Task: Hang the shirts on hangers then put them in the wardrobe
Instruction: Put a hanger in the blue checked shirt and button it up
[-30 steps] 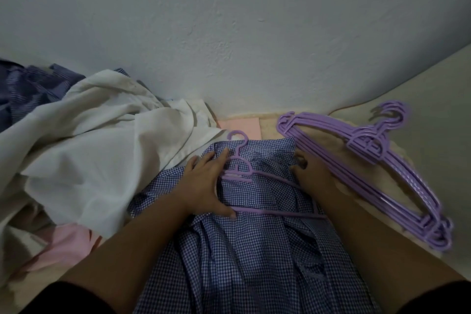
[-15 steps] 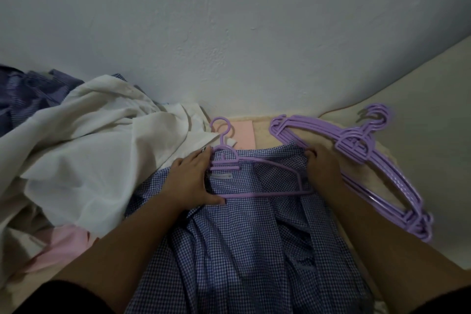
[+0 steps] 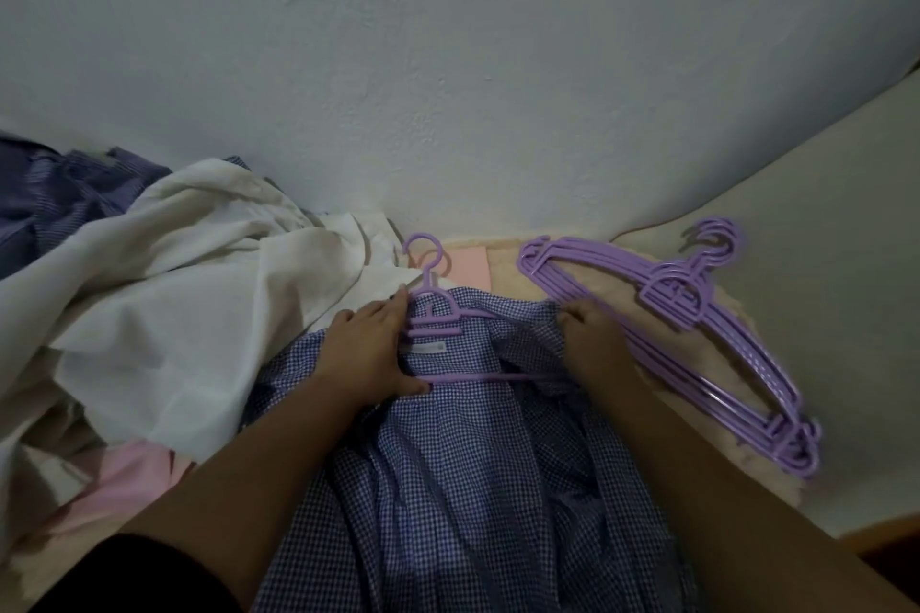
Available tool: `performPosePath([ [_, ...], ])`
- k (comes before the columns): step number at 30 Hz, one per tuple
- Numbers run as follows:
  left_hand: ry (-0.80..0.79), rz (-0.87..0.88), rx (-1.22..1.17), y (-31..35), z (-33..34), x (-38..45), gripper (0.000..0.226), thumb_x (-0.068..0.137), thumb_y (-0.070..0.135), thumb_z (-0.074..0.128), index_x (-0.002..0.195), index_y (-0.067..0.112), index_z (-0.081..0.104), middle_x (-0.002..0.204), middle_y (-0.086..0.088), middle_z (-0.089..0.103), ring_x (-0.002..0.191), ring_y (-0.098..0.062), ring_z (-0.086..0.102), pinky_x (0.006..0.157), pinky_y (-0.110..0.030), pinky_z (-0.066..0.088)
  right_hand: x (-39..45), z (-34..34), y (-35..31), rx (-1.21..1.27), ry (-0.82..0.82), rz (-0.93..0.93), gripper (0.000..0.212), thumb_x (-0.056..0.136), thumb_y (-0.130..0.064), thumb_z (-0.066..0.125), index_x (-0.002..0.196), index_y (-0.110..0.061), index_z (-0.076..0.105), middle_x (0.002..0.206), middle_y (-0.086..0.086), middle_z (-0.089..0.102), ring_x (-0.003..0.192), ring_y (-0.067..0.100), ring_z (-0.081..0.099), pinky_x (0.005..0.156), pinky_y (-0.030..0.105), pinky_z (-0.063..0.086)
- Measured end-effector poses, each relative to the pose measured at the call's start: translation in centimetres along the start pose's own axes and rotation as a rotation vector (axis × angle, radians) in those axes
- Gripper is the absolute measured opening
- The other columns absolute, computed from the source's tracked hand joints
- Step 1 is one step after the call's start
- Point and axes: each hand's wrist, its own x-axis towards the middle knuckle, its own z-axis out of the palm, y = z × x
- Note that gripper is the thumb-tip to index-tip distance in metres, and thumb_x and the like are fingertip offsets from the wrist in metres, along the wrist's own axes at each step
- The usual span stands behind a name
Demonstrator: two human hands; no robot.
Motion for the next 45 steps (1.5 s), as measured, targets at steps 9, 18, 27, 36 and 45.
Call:
performPosePath([
  [9, 0.079, -0.007, -0.104, 2.3, -0.4, 1.0, 0.137, 0.054, 0.075, 0.071, 0.154, 0.016, -0.003, 0.150, 0.002, 0.036, 0.137, -0.017, 0.033, 0.110, -0.039, 0.025, -4.8, 5.3, -0.9, 0.135, -0.218, -0.058, 0.023, 0.098, -0.024, 0.046, 0.087, -0.009, 0.059, 0.077, 0.008, 0.056, 0.070, 0.020, 0.053, 0.060, 0.028, 0.044],
  [18, 0.095, -0.013, -0.244, 1.2, -0.3, 0.4, 0.139, 0.055, 0.065, 0.080, 0.153, 0.011, 0.000, 0.150, -0.001, 0.036, 0.137, -0.019, 0.032, 0.110, -0.041, 0.022, -0.1, 0.0, 4.5, -0.292, 0.228, 0.045, 0.041, 0.090, -0.024, 0.060, 0.126, -0.006, 0.051, 0.124, 0.016, 0.053, 0.116, 0.035, 0.048, 0.094, 0.046, 0.041],
  [27, 0.117, 0.014, -0.185, 3.8, 0.9, 4.2, 0.134, 0.058, 0.064, 0.079, 0.153, 0.012, 0.000, 0.160, -0.004, 0.015, 0.148, -0.020, 0.008, 0.119, -0.040, 0.007, 2.7, -2.8, 6.5, -0.067, 0.154, 0.079, 0.045, 0.095, -0.017, 0.054, 0.136, -0.003, 0.043, 0.136, 0.018, 0.048, 0.123, 0.033, 0.047, 0.093, 0.035, 0.039],
  [36, 0.100, -0.022, -0.273, 2.2, 2.3, -0.8, 0.125, 0.067, 0.066, 0.071, 0.154, 0.011, 0.001, 0.161, -0.005, 0.009, 0.147, -0.023, 0.005, 0.120, -0.040, 0.008, -1.3, 0.3, 8.4, -0.446, 0.018, -0.024, 0.064, 0.096, -0.042, 0.047, 0.148, -0.011, 0.028, 0.157, 0.013, 0.013, 0.145, 0.027, 0.011, 0.117, 0.041, 0.016],
  [45, 0.051, -0.211, -0.125, 0.9, 1.8, -8.2, 0.084, 0.091, 0.052, 0.052, 0.154, 0.017, 0.009, 0.158, -0.005, 0.023, 0.142, -0.024, 0.025, 0.114, -0.034, 0.021, -7.2, 1.7, 7.6, -0.645, -0.198, -0.478, 0.069, 0.085, -0.056, 0.055, 0.140, -0.016, 0.044, 0.156, 0.007, 0.021, 0.146, 0.029, 0.008, 0.115, 0.045, -0.008],
])
